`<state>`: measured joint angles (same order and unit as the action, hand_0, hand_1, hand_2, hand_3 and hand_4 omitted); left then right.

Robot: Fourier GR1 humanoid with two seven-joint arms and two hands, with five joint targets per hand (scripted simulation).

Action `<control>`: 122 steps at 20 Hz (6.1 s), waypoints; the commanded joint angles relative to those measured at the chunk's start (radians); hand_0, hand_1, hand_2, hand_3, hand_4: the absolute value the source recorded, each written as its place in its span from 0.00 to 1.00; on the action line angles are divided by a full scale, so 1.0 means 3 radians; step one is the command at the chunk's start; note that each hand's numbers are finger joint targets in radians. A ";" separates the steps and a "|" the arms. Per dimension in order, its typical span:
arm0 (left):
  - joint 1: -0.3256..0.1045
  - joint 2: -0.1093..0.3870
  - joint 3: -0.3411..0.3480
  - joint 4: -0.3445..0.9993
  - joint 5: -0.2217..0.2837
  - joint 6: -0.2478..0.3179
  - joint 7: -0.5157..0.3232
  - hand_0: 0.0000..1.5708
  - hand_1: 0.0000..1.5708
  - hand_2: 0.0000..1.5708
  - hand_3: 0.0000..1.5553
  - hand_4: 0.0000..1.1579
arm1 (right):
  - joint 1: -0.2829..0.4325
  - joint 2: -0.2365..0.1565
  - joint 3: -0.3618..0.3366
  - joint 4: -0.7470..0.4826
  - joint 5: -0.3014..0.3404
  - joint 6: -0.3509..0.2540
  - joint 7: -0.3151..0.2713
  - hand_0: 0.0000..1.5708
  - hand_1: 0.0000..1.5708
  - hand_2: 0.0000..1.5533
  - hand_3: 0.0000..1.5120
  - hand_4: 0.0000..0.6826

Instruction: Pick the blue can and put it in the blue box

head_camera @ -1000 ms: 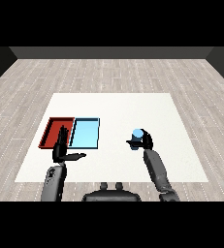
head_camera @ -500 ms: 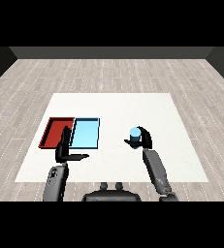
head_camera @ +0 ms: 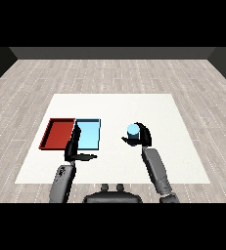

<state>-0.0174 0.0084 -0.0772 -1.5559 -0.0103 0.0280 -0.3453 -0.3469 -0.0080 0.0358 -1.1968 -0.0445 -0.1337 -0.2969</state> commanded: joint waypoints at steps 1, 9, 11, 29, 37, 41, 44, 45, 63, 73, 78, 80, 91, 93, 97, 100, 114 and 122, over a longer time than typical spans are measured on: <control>0.0041 -0.0026 -0.0216 -0.0165 0.0009 0.0111 0.0200 0.00 0.00 0.00 0.00 0.00 | -0.0033 0.0025 0.0086 -0.0149 0.0024 -0.0027 0.0084 0.92 0.92 0.95 0.89 0.81; -0.0425 -0.0028 -0.0097 0.0137 0.0141 0.0067 0.0286 0.00 0.00 0.00 0.00 0.00 | -0.0164 0.0027 0.0167 -0.0153 0.0021 -0.0099 0.0154 0.92 0.92 0.94 0.89 0.82; -0.0228 -0.0011 -0.0174 -0.0041 0.0149 -0.0017 0.0321 0.00 0.00 0.00 0.00 0.00 | 0.0105 -0.0071 0.0121 -0.0472 0.0035 0.0073 0.0181 0.92 0.92 0.94 0.90 0.83; -0.0686 -0.0028 -0.0973 0.0710 0.0433 0.0598 -0.0029 0.00 0.00 0.00 0.00 0.00 | -0.0480 0.0027 0.0469 -0.0044 -0.0170 -0.0227 0.0170 0.93 0.93 0.94 0.91 0.81; -0.0724 -0.0028 -0.1177 0.0764 0.0605 0.0783 0.0084 0.00 0.00 0.00 0.00 0.00 | -0.0145 0.0027 0.0778 -0.0618 -0.0241 -0.0313 0.0345 0.90 0.90 0.94 0.90 0.81; -0.1085 -0.0028 -0.1278 0.1151 0.0820 0.0903 -0.0015 0.00 0.00 0.00 0.00 0.00 | -0.0424 0.0027 0.0717 -0.0136 -0.0413 -0.0349 0.0089 0.92 0.92 0.95 0.91 0.82; -0.1048 -0.0028 -0.1538 0.1282 0.1037 0.1066 -0.0260 0.00 0.00 0.00 0.00 0.00 | -0.0597 0.0027 0.0850 0.0011 -0.0582 -0.0426 0.0047 0.91 0.91 0.94 0.90 0.81; -0.1400 -0.0028 -0.1428 0.1466 0.1107 0.1086 -0.0064 0.00 0.00 0.00 0.00 0.00 | -0.0391 0.0027 0.0953 -0.0320 -0.0444 -0.0513 0.0206 0.91 0.91 0.94 0.90 0.81; -0.1568 -0.0028 -0.1667 0.1783 0.1415 0.1271 -0.0248 0.00 0.00 0.00 0.00 0.00 | -0.0689 0.0026 0.1315 0.0073 -0.0762 -0.0758 -0.0066 0.91 0.91 0.94 0.92 0.80; -0.1806 -0.0028 -0.1583 0.1723 0.1418 0.1294 -0.0061 0.00 0.00 0.00 0.00 0.00 | -0.0457 0.0027 0.1377 0.0030 -0.0717 -0.0599 -0.0160 0.93 0.93 0.94 0.90 0.77; -0.2019 -0.0026 -0.2018 0.2175 0.1834 0.1490 -0.0410 0.00 0.00 0.00 0.00 0.00 | -0.0590 0.0026 0.1531 -0.0303 -0.0606 -0.0872 0.0209 0.91 0.91 0.93 0.89 0.76; -0.1941 -0.0025 -0.1850 0.2021 0.1578 0.1345 -0.0213 0.00 0.00 0.00 0.00 0.00 | -0.0504 0.0025 0.1535 -0.0268 -0.0550 -0.0717 0.0196 0.92 0.92 0.93 0.89 0.73; -0.2055 -0.0024 -0.1914 0.2237 0.1861 0.1929 -0.0163 1.00 1.00 1.00 0.95 0.98 | -0.0617 0.0024 0.1430 -0.0177 -0.0715 -0.0609 0.0083 0.91 0.91 0.94 0.91 0.77; -0.1932 -0.0024 -0.2032 0.2070 0.1797 0.2086 -0.0128 1.00 1.00 0.99 0.94 0.97 | -0.0722 0.0023 0.1265 -0.0138 -0.0769 -0.0547 0.0122 0.90 0.90 0.94 0.91 0.77; -0.1884 0.0039 -0.1875 0.1654 0.1413 0.2192 0.0318 1.00 1.00 0.99 0.94 0.98 | -0.0584 0.0024 0.1567 -0.0261 -0.0812 -0.0837 0.0044 0.91 0.91 0.94 0.91 0.78; -0.1746 0.0057 -0.1795 0.1673 0.1325 0.2092 0.0190 1.00 1.00 0.99 0.95 0.99 | -0.0569 0.0024 0.1555 -0.0341 -0.0775 -0.0832 0.0153 0.91 0.91 0.94 0.91 0.78; -0.1773 -0.0026 -0.1853 0.1962 0.1446 0.2118 -0.0023 1.00 1.00 1.00 0.95 0.99 | -0.0394 0.0026 0.1400 -0.0283 -0.0339 -0.0728 0.0183 0.00 0.00 0.00 0.00 0.00; -0.1727 -0.0028 -0.1726 0.1938 0.1357 0.2128 -0.0040 1.00 1.00 1.00 0.96 0.99 | -0.0361 -0.0025 0.1002 -0.0551 -0.0601 -0.0674 0.0246 0.00 0.00 0.00 0.00 0.00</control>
<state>-0.5434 0.0011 -0.5783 -0.9771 0.3632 0.6408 -0.3285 -0.4993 -0.0067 0.3905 -1.2847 -0.1844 -0.3615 -0.2332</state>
